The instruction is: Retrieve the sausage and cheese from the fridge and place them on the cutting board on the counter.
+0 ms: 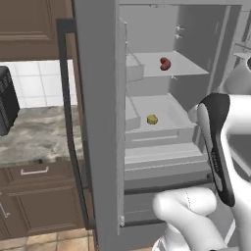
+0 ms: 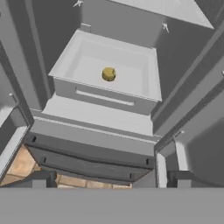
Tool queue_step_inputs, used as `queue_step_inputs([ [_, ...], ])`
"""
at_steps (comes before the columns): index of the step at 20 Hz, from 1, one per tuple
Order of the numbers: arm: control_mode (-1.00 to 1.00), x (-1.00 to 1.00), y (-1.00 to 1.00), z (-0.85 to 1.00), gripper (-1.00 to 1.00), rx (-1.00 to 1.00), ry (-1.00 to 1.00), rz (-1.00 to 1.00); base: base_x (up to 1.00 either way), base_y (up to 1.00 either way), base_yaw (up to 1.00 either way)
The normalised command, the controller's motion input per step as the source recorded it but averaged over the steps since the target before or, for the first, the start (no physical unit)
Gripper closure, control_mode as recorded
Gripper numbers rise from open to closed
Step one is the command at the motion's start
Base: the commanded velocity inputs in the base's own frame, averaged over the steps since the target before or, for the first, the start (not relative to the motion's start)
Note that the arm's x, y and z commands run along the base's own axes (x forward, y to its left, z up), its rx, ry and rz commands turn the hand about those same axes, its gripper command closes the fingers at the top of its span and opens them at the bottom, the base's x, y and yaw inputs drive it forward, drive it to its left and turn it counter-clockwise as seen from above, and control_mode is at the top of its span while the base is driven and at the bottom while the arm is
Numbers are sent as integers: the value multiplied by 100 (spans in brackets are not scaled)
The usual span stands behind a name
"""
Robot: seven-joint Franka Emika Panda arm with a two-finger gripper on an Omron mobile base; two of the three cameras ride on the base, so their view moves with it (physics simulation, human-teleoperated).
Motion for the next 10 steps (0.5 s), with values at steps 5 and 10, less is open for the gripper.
queue_step_inputs([
  [5, 100, 0, 0, 0, -100, 0, 0, 0, 72, 0, 0],
  [10, 100, 0, 0, 0, -100, 0, 0, 0, 51, 0, -2],
])
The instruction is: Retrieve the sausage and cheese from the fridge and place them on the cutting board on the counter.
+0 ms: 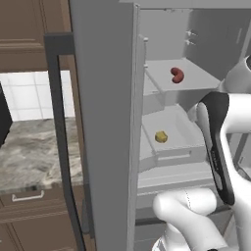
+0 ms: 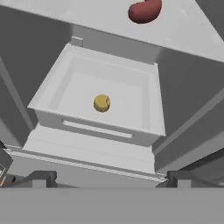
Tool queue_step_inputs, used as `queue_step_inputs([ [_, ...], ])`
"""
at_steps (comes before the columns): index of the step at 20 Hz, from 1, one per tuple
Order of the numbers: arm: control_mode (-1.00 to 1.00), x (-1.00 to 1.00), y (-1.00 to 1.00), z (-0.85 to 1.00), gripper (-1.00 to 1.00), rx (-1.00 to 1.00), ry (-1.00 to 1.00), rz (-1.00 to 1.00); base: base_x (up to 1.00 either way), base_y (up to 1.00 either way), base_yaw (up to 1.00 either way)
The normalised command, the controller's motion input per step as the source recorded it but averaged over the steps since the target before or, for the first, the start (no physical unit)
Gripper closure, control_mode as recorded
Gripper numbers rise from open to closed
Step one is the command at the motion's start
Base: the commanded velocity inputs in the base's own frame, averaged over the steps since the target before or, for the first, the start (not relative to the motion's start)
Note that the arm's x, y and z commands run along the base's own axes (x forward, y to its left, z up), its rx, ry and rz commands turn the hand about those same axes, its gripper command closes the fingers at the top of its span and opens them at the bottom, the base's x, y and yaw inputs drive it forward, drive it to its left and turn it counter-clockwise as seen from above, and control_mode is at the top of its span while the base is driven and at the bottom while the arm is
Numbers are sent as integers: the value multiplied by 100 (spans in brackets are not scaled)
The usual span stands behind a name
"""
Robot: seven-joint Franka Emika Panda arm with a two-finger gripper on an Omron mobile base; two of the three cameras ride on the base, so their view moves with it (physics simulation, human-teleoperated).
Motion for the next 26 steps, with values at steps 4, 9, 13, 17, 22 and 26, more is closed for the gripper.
queue_step_inputs([
  [4, -100, 25, 0, -61, -100, 3, 1, -1, 0, 0, 0],
  [9, -100, 18, 2, -78, -100, 8, 5, 0, 0, 0, 0],
  [13, -100, 39, 16, -37, -100, 8, 1, 0, 0, 0, 0],
  [17, -100, 56, 31, -24, -100, 0, 7, 0, 0, 0, 0],
  [22, -100, 60, 22, -27, -100, 0, 9, 0, 0, 0, 0],
  [26, -100, 76, 0, -38, -100, 0, 7, 0, 0, 0, 0],
])
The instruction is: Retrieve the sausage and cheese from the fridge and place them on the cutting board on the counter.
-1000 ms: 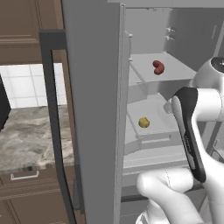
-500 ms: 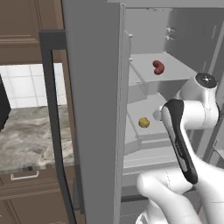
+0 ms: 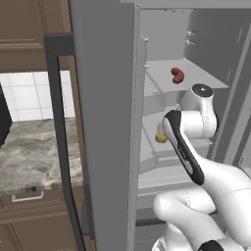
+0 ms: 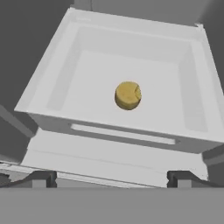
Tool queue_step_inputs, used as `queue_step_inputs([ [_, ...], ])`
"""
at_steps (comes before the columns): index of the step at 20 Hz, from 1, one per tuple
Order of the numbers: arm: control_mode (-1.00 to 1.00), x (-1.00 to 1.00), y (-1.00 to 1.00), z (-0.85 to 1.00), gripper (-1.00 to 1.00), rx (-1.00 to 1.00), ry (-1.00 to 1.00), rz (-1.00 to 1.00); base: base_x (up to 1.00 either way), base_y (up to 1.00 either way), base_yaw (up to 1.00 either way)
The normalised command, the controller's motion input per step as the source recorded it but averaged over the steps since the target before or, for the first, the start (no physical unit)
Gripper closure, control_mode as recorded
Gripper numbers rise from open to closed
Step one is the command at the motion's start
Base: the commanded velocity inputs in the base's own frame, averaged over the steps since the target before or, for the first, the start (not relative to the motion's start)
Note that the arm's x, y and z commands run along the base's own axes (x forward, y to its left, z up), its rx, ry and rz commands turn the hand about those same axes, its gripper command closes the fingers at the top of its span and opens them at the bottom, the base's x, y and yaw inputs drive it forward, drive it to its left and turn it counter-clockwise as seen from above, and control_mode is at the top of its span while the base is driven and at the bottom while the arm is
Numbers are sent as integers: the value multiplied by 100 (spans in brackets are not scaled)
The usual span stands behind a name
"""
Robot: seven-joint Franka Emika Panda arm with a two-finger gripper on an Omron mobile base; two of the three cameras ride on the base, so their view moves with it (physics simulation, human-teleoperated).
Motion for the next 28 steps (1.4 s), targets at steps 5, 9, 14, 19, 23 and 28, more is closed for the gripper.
queue_step_inputs([
  [5, -100, 78, 0, -45, -100, 0, 4, 0, 0, 0, 0],
  [9, -100, 68, 0, -46, -100, 0, 8, 0, 0, 0, 0],
  [14, -100, 52, -4, -41, -100, 0, 12, 0, 0, 0, 0],
  [19, -100, 41, -21, -31, -100, 0, 12, 0, 0, 0, 0],
  [23, -100, 41, -17, -37, -100, 0, 7, 0, 0, 0, 0],
  [28, -100, 26, 0, -38, -100, 0, 7, 0, 0, 0, 0],
])
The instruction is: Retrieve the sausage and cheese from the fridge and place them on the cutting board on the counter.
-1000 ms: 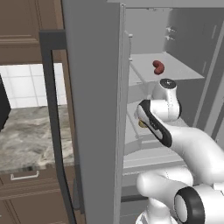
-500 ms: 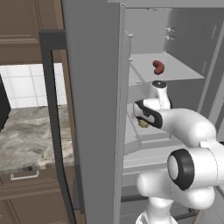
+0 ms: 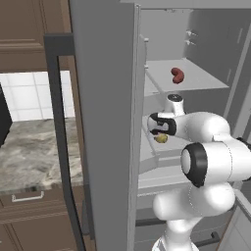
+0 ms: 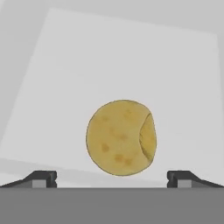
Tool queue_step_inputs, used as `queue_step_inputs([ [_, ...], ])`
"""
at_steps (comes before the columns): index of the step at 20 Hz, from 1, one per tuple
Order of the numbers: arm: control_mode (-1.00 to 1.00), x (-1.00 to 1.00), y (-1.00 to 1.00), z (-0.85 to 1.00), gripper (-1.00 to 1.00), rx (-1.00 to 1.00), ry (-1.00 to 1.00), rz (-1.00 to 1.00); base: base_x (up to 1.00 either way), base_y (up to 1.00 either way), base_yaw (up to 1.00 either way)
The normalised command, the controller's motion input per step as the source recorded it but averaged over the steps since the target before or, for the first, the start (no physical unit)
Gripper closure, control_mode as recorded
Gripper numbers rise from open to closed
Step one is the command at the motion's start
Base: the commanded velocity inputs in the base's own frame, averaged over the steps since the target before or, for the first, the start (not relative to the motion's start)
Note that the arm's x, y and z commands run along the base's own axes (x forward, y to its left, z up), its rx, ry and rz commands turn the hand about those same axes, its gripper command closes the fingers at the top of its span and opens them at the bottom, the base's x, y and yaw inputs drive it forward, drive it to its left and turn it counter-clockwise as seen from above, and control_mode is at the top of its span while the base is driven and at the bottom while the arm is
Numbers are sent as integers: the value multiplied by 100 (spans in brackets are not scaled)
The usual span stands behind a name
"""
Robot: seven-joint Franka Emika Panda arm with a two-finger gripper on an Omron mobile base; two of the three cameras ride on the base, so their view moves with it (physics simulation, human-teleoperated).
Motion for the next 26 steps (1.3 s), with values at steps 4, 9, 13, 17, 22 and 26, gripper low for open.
queue_step_inputs([
  [4, -100, 21, -1, -25, -100, 1, 9, 0, 0, 0, 0],
  [9, -100, 24, 0, -23, -100, 1, 7, 0, 0, 0, 0],
  [13, -100, 38, 0, -12, -100, 2, 2, 0, 0, 0, 0],
  [17, -100, 6, -1, -27, 100, 0, 3, 0, 0, 0, 0],
  [22, -100, 0, -2, -2, 100, 0, 2, 0, 0, 0, 0],
  [26, -100, -60, -6, 0, 100, 0, -11, 0, 0, 0, 0],
])
